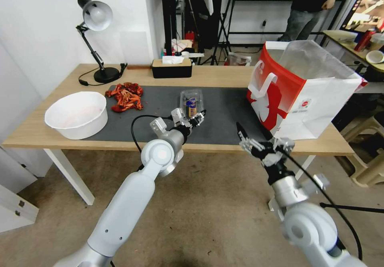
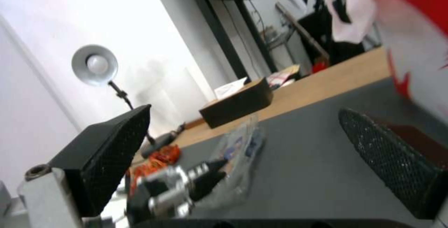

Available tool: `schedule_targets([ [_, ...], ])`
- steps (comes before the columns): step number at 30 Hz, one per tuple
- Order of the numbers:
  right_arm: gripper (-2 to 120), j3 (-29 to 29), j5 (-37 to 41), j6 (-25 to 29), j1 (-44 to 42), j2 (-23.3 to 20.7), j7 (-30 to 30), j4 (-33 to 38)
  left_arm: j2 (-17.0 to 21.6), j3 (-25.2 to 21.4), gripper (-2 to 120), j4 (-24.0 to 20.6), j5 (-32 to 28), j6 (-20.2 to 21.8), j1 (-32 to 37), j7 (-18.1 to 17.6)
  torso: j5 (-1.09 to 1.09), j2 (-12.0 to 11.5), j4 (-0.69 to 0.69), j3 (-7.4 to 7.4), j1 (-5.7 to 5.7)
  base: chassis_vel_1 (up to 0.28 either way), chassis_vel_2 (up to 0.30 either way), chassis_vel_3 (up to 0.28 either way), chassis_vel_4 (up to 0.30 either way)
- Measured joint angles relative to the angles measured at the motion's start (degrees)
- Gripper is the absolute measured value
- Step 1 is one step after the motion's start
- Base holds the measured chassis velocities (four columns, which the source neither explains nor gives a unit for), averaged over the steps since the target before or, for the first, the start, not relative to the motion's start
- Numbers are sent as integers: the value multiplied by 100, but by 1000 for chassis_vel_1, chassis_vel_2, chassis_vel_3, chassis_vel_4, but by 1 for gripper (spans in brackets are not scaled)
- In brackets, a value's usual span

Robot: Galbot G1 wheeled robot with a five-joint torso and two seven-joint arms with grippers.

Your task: Close the takeout container lid, then place the container into the takeout bag.

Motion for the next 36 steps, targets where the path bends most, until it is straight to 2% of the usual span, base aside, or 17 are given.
schedule_targets([
  [1,100,0,0,0,0,0,0,0,0,0,21,0,0,0,0,0,0,0,0,0,0,0,0,0,0],
  [4,100,-232,904,-490,963,-79,191,-428,12,-21,5,25,-1,11,0,-18,0,0,1,0,0,0,0,0,0],
  [6,100,-318,1174,-649,1267,-84,261,-587,13,-28,1,35,-1,11,0,-22,-1,0,1,1,0,0,0,0,0],
  [10,100,-680,1831,-1114,2183,-23,713,-1153,11,-50,0,78,-7,12,-4,-35,0,0,0,1,0,0,0,0,0],
  [14,100,-936,2085,-1469,2745,56,1105,-1552,17,-79,0,88,-24,11,-7,-38,0,-1,1,1,0,0,0,0,0],
  [17,100,-1268,2381,-2103,3556,237,1687,-2175,34,-99,0,108,-37,6,-15,-38,-1,-1,2,1,1,0,0,0,0],
  [18,100,-1268,2381,-2103,3556,237,1687,-2175,34,-99,0,108,-37,6,-15,-38,-1,-1,2,1,1,0,0,0,0],
  [21,100,-1587,2596,-2717,4142,444,2095,-2727,37,-117,0,130,-43,-2,-19,-30,-2,-1,1,0,1,0,0,0,0],
  [26,100,-1790,2625,-3119,4454,583,2336,-3101,37,-123,0,141,-45,-9,-3,-22,-1,-1,2,1,1,0,0,0,0],
  [28,100,-1909,2639,-3454,4647,673,2499,-3324,43,-124,0,143,-46,-15,7,-12,0,-1,1,1,1,0,0,0,0],
  [36,100,-2052,2810,-3885,4957,793,2520,-3663,52,-145,0,148,-67,-23,3,-9,-1,-1,0,0,1,0,0,0,0],
])
